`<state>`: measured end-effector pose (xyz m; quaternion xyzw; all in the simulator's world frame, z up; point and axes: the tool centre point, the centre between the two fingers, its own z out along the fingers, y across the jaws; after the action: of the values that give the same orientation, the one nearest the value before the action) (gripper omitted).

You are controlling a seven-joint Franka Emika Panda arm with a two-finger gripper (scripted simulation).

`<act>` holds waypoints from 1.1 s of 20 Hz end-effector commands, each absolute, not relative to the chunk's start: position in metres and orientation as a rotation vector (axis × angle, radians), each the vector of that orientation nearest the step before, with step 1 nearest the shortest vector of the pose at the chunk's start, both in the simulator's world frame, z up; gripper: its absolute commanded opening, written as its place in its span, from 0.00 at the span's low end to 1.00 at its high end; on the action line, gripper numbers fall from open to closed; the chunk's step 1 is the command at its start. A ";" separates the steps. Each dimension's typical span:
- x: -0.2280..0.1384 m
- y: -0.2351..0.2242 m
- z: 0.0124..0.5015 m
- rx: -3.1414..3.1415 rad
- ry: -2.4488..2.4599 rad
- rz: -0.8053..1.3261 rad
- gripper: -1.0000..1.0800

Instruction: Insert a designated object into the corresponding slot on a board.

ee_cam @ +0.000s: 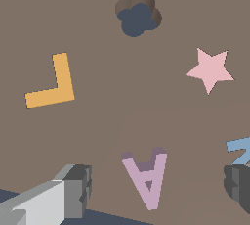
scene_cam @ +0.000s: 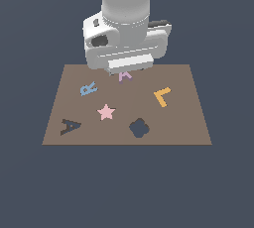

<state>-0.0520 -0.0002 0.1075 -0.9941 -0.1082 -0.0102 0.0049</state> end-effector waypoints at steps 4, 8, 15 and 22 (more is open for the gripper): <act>-0.076 -0.006 0.074 -3.098 -0.486 -0.013 0.96; -0.087 -0.010 0.058 -3.090 -0.551 -0.005 0.96; -0.091 -0.013 0.051 -3.087 -0.577 0.001 0.96; -0.091 -0.013 0.037 -3.087 -0.581 0.001 0.96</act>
<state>-0.0907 -0.0134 0.0419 -0.9828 -0.1845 -0.0001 0.0003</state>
